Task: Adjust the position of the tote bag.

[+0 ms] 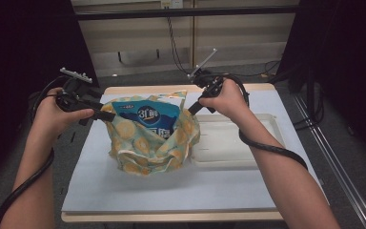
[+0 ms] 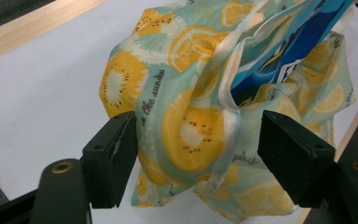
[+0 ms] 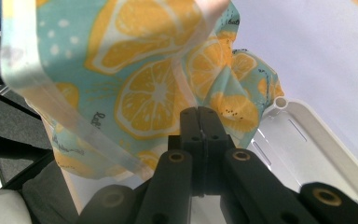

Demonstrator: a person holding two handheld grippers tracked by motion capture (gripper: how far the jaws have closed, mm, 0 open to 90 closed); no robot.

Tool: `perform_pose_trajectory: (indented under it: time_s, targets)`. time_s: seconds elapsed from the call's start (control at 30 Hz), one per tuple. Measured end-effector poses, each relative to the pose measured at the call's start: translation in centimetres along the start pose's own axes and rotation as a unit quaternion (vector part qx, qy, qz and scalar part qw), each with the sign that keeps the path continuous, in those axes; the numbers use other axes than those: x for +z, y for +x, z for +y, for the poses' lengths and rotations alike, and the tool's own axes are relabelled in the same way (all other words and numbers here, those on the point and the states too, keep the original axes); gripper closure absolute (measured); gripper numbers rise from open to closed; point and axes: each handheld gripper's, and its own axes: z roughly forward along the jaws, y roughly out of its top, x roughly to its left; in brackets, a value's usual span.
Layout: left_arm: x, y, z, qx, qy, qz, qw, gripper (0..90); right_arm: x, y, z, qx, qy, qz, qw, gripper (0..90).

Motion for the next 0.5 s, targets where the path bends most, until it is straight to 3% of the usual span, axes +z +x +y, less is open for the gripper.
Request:
perform_pose_trajectory:
  time_s: [0.07, 0.1, 0.27, 0.37, 0.47, 0.5]
  targets:
    - [0.2, 0.0, -0.2, 0.008, 0.002, 0.002, 1.0, 33.1, 0.0, 0.0, 0.0, 0.003, -0.001, 0.002, 1.0, 90.0]
    - [0.3, -0.1, -0.3, 0.001, -0.006, 0.006, 1.0, 35.5, -0.1, 0.0, 0.0, 0.003, -0.002, 0.001, 1.0, 90.0]
    - [1.0, 0.2, -1.0, -0.01, -0.027, -0.002, 0.9996, 61.4, -0.1, 0.0, -0.1, 0.004, -0.006, 0.0, 1.0, 90.0]
    - [1.3, 0.2, -1.1, -0.011, -0.014, 0.004, 0.9998, 72.5, 0.0, -0.2, -0.3, 0.003, -0.007, -0.001, 1.0, 90.0]
    - [1.8, 0.2, -1.3, -0.016, -0.004, 0.004, 0.9999, 76.6, 0.2, -0.4, -0.4, 0.011, -0.009, -0.001, 0.9999, 90.0]
    - [1.8, 0.3, -1.3, -0.008, 0.007, 0.004, 0.9999, 77.0, 0.4, -0.5, -0.4, 0.011, -0.008, -0.004, 0.9999, 90.0]
